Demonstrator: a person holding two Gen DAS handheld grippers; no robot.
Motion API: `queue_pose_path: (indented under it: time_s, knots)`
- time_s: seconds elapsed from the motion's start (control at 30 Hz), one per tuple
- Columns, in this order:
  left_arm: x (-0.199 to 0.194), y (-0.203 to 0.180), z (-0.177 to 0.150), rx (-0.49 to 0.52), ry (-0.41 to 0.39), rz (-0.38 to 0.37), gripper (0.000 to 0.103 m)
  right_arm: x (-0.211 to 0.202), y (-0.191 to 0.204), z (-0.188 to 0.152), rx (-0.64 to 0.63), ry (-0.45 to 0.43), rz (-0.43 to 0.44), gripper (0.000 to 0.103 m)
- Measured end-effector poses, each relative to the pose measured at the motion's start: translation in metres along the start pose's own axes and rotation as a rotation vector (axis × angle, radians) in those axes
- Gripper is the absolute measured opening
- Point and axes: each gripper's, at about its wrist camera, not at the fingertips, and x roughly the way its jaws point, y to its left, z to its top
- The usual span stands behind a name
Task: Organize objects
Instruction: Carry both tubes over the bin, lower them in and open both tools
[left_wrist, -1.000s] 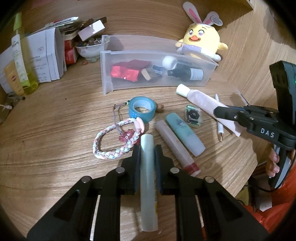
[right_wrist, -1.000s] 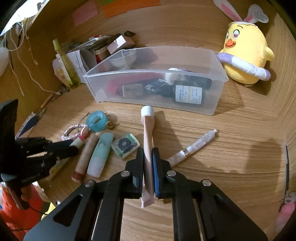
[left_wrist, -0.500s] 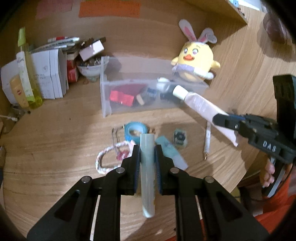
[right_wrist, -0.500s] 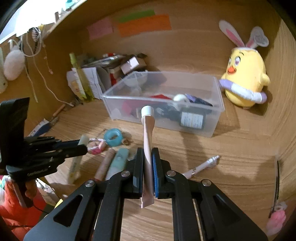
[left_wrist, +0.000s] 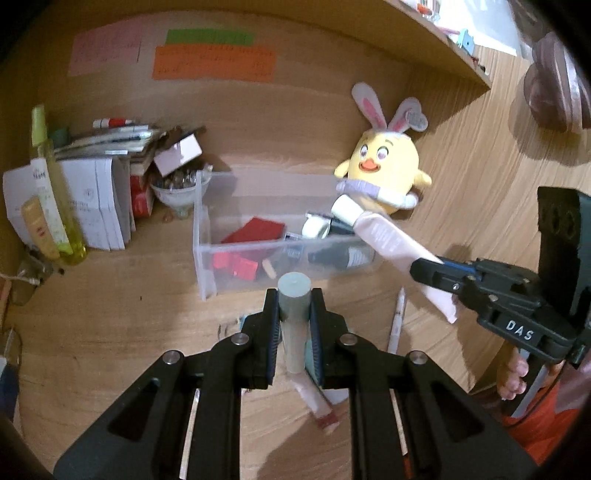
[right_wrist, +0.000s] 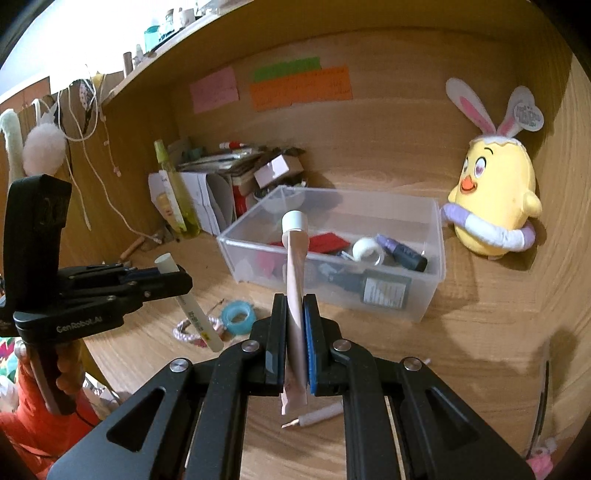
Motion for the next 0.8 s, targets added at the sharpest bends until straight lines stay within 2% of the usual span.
queue_pose_path:
  time_s: [0.27,0.43,0.8]
  knots:
    - [0.0,0.0,0.034,0.006,-0.051,-0.014,0.015,0.002,-0.016,0.022,0.015,-0.044,-0.001,0.008]
    - [0.012,0.001,0.054,0.005,-0.049,-0.03,0.015,0.004,-0.026,0.038,0.017,-0.072,-0.018,0.008]
    - [0.039,0.002,0.092,0.014,-0.06,-0.012,0.015,0.029,-0.047,0.064,0.023,-0.061,-0.04,0.008]
